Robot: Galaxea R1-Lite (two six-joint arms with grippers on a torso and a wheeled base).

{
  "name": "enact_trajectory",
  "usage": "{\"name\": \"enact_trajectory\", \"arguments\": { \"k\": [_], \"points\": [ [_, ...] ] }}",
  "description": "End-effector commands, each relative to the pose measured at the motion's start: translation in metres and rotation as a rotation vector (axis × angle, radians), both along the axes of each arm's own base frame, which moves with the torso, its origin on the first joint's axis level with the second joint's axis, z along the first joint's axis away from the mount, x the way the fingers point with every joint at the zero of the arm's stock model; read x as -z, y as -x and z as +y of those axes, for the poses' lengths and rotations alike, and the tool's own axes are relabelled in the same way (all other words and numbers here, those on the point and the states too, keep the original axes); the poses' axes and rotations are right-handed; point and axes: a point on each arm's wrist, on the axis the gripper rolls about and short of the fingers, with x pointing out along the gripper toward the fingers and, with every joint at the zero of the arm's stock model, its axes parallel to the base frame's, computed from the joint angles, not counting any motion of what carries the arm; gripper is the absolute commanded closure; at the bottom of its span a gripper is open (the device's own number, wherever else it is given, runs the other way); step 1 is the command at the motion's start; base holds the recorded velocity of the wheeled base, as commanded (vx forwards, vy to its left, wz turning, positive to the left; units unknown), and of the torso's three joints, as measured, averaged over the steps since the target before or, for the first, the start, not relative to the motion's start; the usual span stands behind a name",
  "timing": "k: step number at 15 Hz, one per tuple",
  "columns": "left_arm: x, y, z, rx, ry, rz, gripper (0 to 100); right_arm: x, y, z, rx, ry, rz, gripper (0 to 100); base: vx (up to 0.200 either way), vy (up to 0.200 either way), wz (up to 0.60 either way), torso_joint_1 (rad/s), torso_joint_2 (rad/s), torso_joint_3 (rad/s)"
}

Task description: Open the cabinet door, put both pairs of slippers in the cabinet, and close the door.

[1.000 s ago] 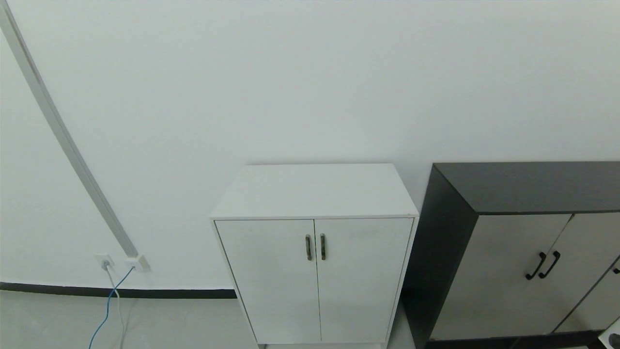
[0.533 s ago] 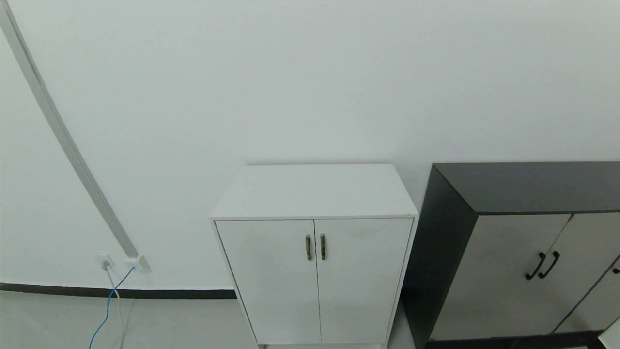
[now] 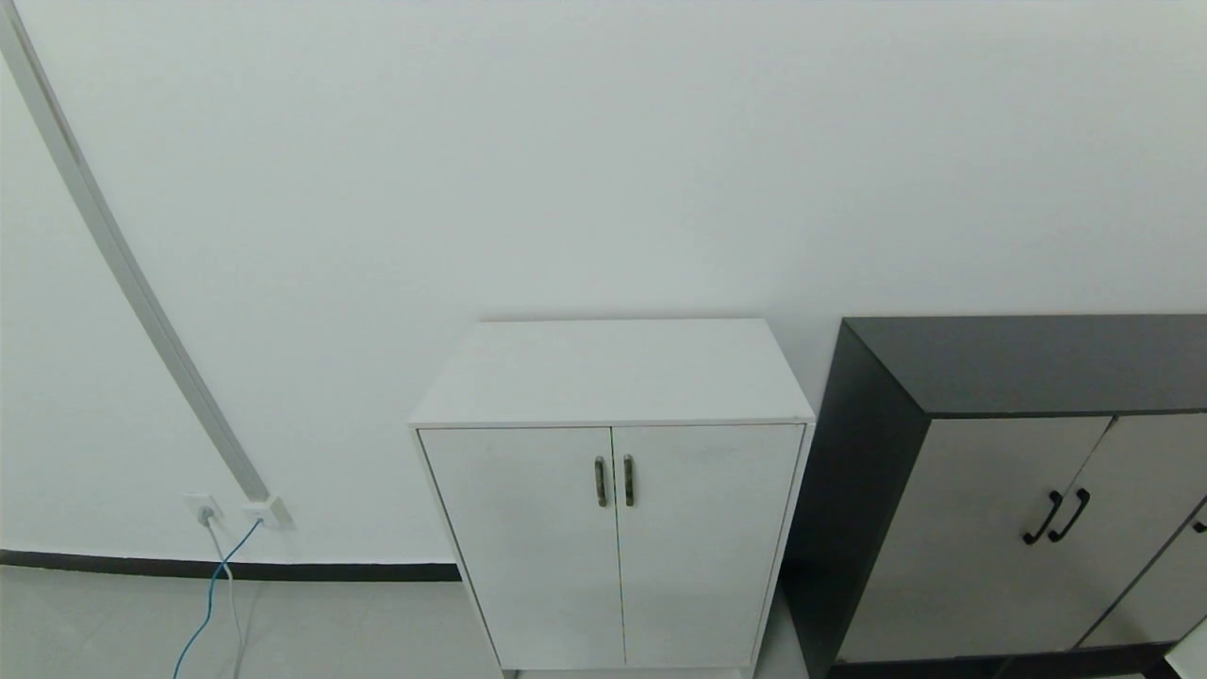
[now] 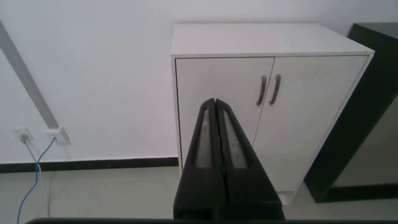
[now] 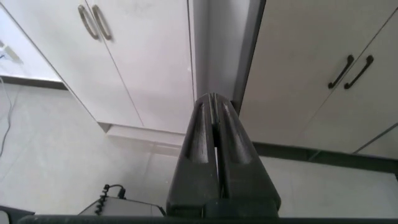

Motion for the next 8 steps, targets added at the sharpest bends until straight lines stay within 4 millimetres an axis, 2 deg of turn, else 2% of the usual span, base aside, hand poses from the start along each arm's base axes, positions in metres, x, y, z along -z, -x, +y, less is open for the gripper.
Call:
{"name": "enact_trajectory", "arguments": {
  "k": [1, 4, 8],
  "points": [
    [0.0, 0.0, 0.0, -0.001, 0.0, 0.001, 100, 0.001, 0.001, 0.0, 0.017, 0.001, -0.006, 100, 0.0, 0.0, 0.0, 0.0, 0.0, 0.0],
    [0.0, 0.0, 0.0, 0.001, 0.0, 0.001, 100, 0.002, 0.007, 0.0, 0.174, -0.001, -0.078, 100, 0.0, 0.0, 0.0, 0.0, 0.0, 0.0],
    [0.0, 0.0, 0.0, 0.001, 0.0, 0.001, 100, 0.004, 0.017, 0.0, 0.197, -0.014, -0.217, 100, 0.0, 0.0, 0.0, 0.0, 0.0, 0.0]
  ]
}}
